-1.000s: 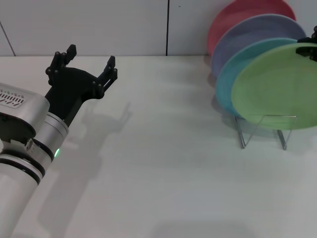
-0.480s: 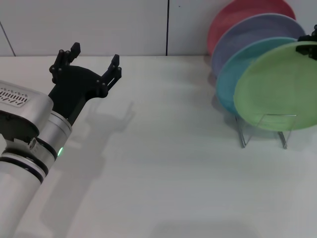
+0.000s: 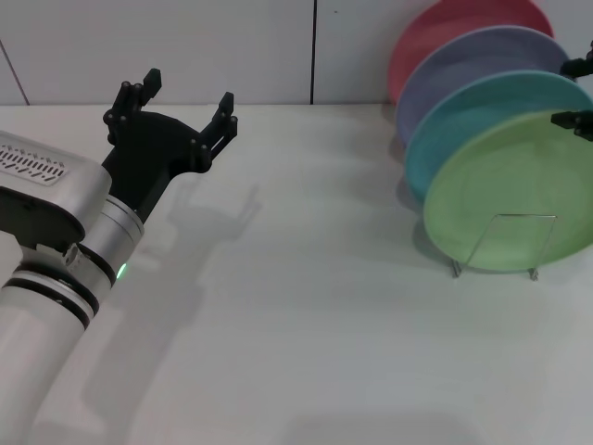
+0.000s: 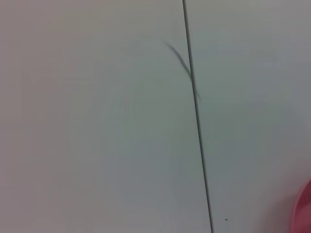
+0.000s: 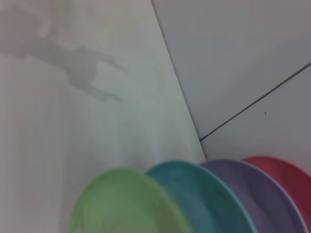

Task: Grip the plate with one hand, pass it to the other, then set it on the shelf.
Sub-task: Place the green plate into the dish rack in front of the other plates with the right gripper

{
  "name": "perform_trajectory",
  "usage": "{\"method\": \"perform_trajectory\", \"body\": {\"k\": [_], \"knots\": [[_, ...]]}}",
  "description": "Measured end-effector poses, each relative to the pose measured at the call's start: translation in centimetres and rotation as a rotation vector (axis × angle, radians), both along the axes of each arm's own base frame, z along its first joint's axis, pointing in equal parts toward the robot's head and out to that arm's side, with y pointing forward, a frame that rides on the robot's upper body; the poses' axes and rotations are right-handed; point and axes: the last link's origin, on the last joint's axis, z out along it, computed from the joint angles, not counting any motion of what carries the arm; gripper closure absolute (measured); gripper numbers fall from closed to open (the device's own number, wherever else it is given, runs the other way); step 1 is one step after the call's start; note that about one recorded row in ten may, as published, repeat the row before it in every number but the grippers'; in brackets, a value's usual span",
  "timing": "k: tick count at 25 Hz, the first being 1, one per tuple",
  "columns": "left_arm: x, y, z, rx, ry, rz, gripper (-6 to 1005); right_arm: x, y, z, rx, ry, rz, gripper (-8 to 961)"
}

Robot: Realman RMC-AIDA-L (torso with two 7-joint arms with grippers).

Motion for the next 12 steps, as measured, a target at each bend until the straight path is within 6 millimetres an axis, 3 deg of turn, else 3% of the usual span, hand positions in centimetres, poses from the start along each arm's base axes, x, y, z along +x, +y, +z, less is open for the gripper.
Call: {"method": "perform_trajectory", "body": {"k": [7, 9, 11, 12], "knots": [[0.0, 0.4, 0.2, 0.009, 0.012, -0.001, 131, -2.0, -2.1, 1.0, -0.013, 0.146, 0.045, 496], [0.0, 0.4, 0.3, 0.018, 0.012, -0.005, 131, -2.5, -2.5, 2.8, 0.070, 0.272, 0.087, 459], [-0.2, 0.3, 0.5, 0.031, 0.009, -0.005, 131, -2.0, -2.6, 5.0, 0.179, 0.419, 0.114, 255], [-0.2, 0.3, 0.5, 0.031, 0.009, -0.005, 131, -1.2, -2.8, 6.4, 0.249, 0.520, 0.127, 256]]}}
